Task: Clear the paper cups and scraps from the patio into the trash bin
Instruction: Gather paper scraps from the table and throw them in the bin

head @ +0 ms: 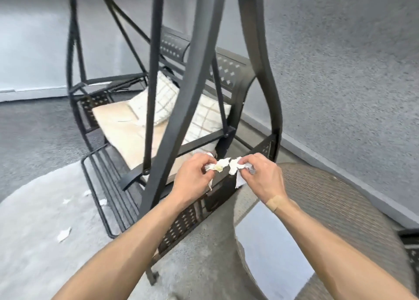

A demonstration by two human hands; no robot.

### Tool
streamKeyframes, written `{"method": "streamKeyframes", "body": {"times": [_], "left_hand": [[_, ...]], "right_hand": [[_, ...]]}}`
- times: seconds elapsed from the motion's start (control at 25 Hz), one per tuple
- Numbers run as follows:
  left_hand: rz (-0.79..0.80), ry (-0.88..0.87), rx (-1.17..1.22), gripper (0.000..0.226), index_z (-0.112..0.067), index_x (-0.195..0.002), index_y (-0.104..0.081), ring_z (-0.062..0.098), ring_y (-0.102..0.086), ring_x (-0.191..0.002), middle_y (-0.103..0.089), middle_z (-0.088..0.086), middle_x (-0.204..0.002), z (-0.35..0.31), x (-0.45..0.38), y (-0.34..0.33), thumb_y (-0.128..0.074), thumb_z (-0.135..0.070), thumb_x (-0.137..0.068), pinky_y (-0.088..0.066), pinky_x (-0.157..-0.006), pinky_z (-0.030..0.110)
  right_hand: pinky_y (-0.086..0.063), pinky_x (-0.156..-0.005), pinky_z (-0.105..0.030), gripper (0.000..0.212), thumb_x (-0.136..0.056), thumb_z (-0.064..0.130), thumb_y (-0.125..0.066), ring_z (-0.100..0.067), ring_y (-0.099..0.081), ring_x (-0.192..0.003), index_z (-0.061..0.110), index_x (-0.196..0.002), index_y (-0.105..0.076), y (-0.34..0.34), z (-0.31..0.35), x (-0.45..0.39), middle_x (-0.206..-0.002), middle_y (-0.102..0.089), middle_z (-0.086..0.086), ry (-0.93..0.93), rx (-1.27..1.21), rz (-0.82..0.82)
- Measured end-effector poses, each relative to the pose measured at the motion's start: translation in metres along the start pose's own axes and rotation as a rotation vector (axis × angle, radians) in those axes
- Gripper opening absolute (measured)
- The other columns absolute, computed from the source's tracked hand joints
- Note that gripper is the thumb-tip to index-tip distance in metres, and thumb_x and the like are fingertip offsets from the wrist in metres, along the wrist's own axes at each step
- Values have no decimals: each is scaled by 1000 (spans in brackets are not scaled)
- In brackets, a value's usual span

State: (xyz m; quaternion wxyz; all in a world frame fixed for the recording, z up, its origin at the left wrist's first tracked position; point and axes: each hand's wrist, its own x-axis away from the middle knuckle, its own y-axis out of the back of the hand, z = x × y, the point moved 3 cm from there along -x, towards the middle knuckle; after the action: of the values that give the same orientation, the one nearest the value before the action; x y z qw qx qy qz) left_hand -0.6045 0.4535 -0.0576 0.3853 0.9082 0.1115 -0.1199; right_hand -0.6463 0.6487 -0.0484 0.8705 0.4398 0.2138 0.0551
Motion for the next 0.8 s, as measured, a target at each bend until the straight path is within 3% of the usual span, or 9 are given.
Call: {"method": "streamKeyframes", "body": {"times": [0.32,0.56,0.72,0.8], "left_hand": [[-275,214,-152,17,-22,-98,-67,12,-57,-89,-60,-7,-95,92,108,156,-69,-16,-81,-46,-77,30],[-495,395,-236,19,-20,-94,-71,17,-59,-82,-61,-3,-93,156,247,298,-74,-13,-77,-50,-73,38],[-635,530,-269,19,-21,-92,-75,13,-60,-76,-62,-5,-92,191,347,380,-79,-14,-75,-51,-71,35],[-719,594,-279,20,-24,-93,-75,2,-57,-74,-61,-10,-90,206,400,418,-80,-15,-75,-49,-69,29]], "right_hand": [[-44,-62,-29,11,-81,27,-68,-18,-64,-84,31,-91,-65,-89,158,8,-98,-67,10,299,-68,118],[-46,-62,-29,11,-82,29,-67,-16,-65,-82,31,-92,-65,-164,326,56,-100,-66,12,523,-139,218],[-47,-59,-29,11,-82,29,-70,-20,-66,-76,26,-92,-67,-208,437,108,-97,-69,8,676,-194,286],[-47,-58,-28,10,-82,30,-70,-17,-65,-75,27,-91,-68,-230,492,136,-95,-69,11,740,-234,333]]}}
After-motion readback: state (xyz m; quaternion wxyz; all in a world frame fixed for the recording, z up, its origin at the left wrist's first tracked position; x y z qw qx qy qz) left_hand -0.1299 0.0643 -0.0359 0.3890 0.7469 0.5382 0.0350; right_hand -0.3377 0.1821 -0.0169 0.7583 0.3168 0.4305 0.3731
